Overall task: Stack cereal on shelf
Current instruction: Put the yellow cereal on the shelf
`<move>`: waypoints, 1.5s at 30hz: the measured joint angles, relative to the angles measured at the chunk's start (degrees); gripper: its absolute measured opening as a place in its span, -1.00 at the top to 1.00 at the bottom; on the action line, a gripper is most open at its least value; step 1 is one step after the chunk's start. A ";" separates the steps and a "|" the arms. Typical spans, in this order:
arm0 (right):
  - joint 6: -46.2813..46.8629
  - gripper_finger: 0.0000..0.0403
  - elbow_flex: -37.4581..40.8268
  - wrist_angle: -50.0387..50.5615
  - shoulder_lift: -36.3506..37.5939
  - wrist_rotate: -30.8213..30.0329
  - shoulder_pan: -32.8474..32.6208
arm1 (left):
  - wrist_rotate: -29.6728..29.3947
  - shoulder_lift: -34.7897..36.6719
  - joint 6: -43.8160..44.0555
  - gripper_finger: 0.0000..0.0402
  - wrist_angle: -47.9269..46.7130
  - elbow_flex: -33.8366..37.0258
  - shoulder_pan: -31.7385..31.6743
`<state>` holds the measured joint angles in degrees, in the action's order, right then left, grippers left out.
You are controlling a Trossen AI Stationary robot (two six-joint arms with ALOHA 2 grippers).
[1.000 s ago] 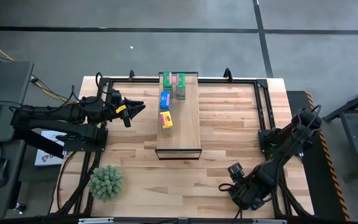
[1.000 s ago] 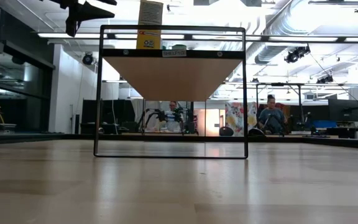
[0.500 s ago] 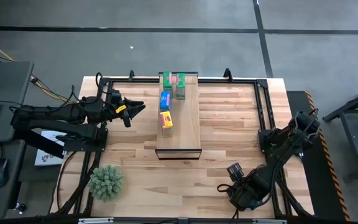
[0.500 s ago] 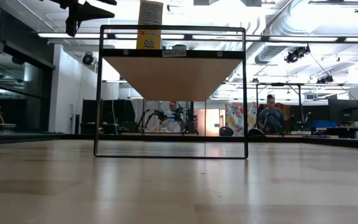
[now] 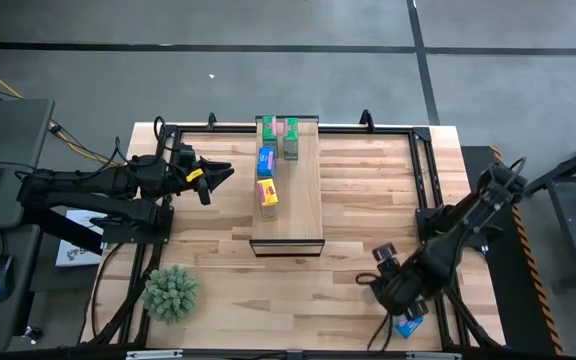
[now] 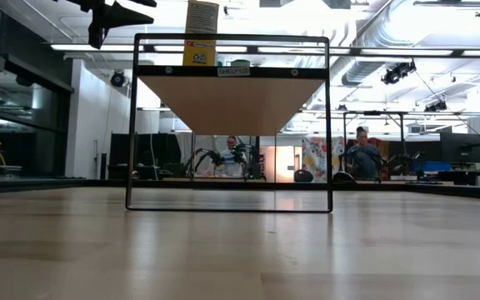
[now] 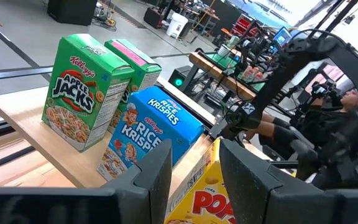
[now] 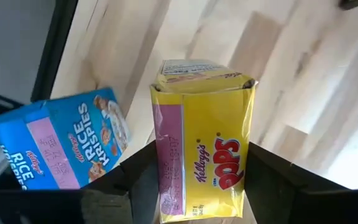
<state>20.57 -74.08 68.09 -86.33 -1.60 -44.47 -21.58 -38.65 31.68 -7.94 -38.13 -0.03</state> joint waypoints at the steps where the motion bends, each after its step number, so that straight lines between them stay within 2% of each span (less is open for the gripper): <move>1: -0.04 0.05 0.00 0.04 0.83 0.01 0.66 | 0.00 -0.02 -0.03 0.37 0.02 0.00 0.00; 8: 3.29 0.06 -1.70 1.32 9.13 2.69 7.39 | 0.00 0.00 -0.44 0.37 0.02 0.00 0.00; 12: 6.87 0.06 -8.48 -2.01 14.09 2.68 14.44 | 0.00 0.00 -0.44 0.37 0.02 0.00 0.00; 14: 7.76 0.06 -13.28 -5.53 14.31 -0.03 18.67 | 0.00 0.00 -0.42 0.37 0.04 0.00 0.00; 17: 4.66 0.06 -21.33 -6.38 11.08 -6.84 24.34 | 0.00 0.00 -0.42 0.37 0.04 0.00 0.00; 21: -0.73 0.06 -33.76 1.50 1.71 -11.72 30.94 | 0.00 0.00 -0.37 0.37 0.09 0.00 0.00; 25: -1.15 0.06 -46.19 14.87 -8.85 -11.14 36.18 | 0.00 -0.01 -0.26 0.37 0.44 0.00 0.00; 29: -1.60 0.06 -54.68 22.28 -18.05 -6.08 39.57 | 0.00 -0.01 -0.26 0.37 0.57 0.00 0.00; 32: -2.67 0.06 -57.55 21.12 -21.90 0.13 41.03 | 0.00 0.00 -0.31 0.37 0.55 0.00 0.00; 34: -3.07 0.06 -59.17 21.11 -23.94 2.23 41.64 | 0.00 -0.02 -0.31 0.37 0.55 0.00 0.00; 40: -2.44 0.06 -58.25 21.72 -25.21 2.07 43.09 | 0.00 -0.01 -0.39 0.37 0.51 0.00 0.00; 45: 4.77 0.06 -58.23 21.55 -25.21 1.64 43.81 | -0.01 -0.01 -0.45 0.37 0.50 0.00 0.00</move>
<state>25.34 -132.31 89.65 -111.55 0.03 -0.66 -21.59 -38.66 31.23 -7.44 -38.13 -0.03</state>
